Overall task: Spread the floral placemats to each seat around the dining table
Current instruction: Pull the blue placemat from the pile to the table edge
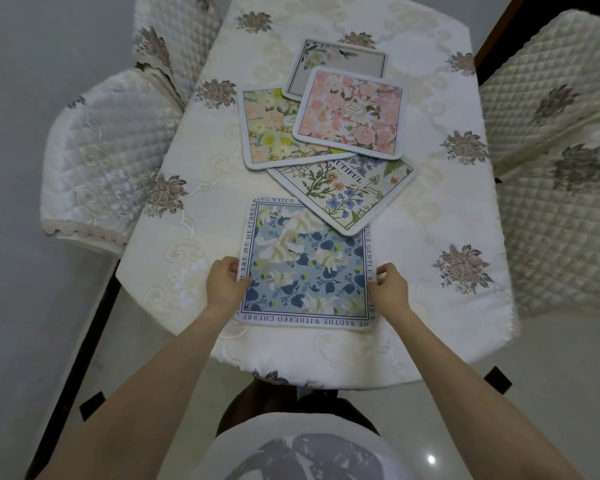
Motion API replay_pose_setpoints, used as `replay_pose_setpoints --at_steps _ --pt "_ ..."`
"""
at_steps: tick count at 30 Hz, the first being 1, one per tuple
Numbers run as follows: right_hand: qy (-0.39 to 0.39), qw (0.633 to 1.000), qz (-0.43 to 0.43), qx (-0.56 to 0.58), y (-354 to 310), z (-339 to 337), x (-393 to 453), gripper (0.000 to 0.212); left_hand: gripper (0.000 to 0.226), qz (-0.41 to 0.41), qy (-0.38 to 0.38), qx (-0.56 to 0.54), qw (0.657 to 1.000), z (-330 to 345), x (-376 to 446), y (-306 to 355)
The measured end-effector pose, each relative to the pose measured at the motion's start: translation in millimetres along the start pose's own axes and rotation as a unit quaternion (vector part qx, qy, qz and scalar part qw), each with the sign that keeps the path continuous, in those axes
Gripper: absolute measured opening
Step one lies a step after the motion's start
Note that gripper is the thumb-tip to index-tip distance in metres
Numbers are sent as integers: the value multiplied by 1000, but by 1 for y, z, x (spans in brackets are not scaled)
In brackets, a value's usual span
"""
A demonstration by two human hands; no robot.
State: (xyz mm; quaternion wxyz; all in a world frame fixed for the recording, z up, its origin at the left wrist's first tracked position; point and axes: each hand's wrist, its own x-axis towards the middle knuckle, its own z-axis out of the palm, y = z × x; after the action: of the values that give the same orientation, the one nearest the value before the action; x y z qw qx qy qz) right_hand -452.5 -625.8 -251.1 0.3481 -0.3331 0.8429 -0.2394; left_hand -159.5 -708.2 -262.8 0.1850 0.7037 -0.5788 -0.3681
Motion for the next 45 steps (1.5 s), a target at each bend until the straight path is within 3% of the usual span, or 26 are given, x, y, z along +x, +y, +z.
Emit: replay_pose_setpoints --at_steps 5,13,25,32,38,45 --pt "-17 998 -14 -56 31 -12 -26 15 38 13 0 2 1000 13 -32 -5" --pt "-19 994 -56 -92 69 -33 -57 48 39 26 -7 -3 1000 34 -78 -7" --pt "-25 992 -64 -109 94 -41 -74 38 50 34 -12 11 999 43 -113 -14" --pt "-11 985 -73 -155 93 -36 -81 44 47 28 -3 12 1000 44 -117 -14" --pt "-13 991 -59 -117 94 -34 -81 44 47 16 -16 26 999 42 -116 -12" --pt "2 982 -118 -146 100 -31 -85 42 50 15 -23 65 998 39 -121 -10"
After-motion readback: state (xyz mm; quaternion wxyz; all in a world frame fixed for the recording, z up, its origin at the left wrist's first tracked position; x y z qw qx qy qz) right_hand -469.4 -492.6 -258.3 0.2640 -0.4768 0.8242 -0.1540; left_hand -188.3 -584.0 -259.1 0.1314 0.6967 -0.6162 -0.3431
